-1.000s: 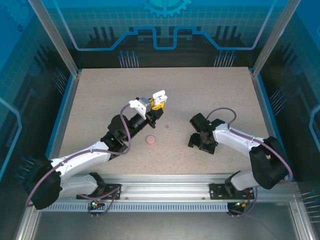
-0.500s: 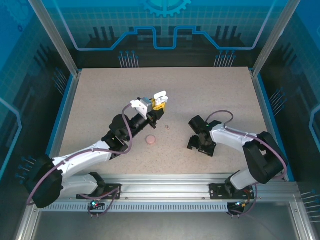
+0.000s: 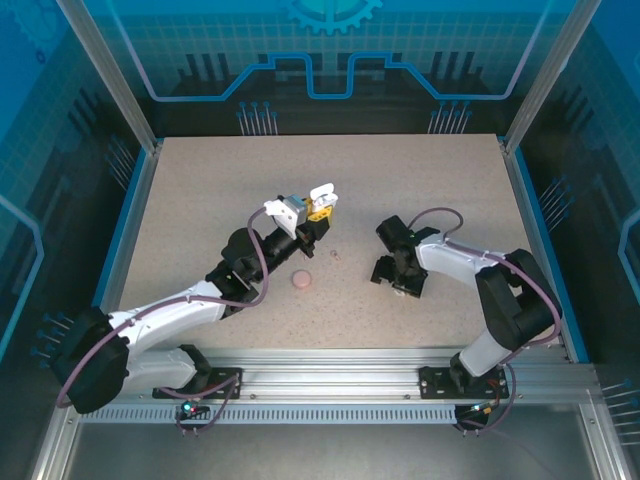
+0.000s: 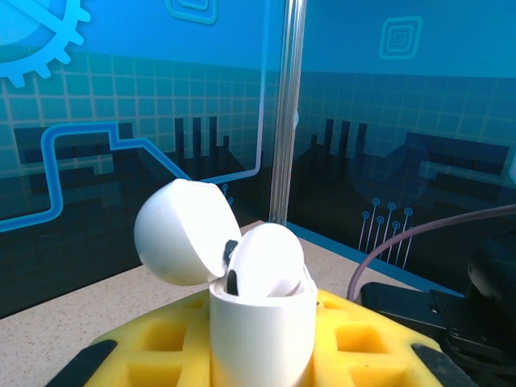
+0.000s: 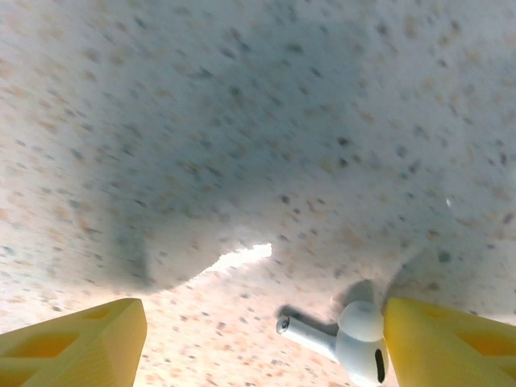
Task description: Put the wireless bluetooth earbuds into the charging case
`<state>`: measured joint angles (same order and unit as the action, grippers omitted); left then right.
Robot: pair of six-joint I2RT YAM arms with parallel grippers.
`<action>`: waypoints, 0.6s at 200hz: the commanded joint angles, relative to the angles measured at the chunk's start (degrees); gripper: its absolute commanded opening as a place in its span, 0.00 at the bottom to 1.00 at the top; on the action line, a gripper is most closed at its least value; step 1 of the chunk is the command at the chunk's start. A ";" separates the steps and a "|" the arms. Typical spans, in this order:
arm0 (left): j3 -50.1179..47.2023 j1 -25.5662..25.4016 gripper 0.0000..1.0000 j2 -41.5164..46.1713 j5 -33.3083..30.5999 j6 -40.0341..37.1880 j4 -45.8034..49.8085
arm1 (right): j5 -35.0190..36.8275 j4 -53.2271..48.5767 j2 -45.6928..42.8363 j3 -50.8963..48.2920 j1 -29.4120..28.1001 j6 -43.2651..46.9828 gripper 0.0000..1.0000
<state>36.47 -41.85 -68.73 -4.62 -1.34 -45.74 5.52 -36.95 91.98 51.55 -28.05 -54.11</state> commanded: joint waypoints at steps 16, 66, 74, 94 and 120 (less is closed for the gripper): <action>1.81 -0.44 0.00 -0.27 0.83 1.34 -3.48 | -0.17 0.31 2.16 3.11 0.85 1.50 0.78; 1.94 -0.50 0.00 -0.61 0.80 1.61 -3.70 | 4.61 -3.79 2.93 6.11 1.16 -0.66 0.77; 1.81 -0.43 0.00 -0.62 0.79 1.69 -3.84 | 5.55 -5.26 2.34 6.13 1.16 -2.33 0.77; 1.53 -0.45 0.00 -0.70 0.82 1.88 -4.27 | 7.42 -8.31 0.58 5.29 0.73 -7.18 0.76; 1.24 -0.49 0.00 -0.70 0.86 2.05 -4.83 | 8.09 -8.89 -0.82 3.04 -0.63 -11.51 0.76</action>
<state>36.47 -41.85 -69.38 -4.62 -0.25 -46.81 10.81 -41.78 93.34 56.12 -27.70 -59.42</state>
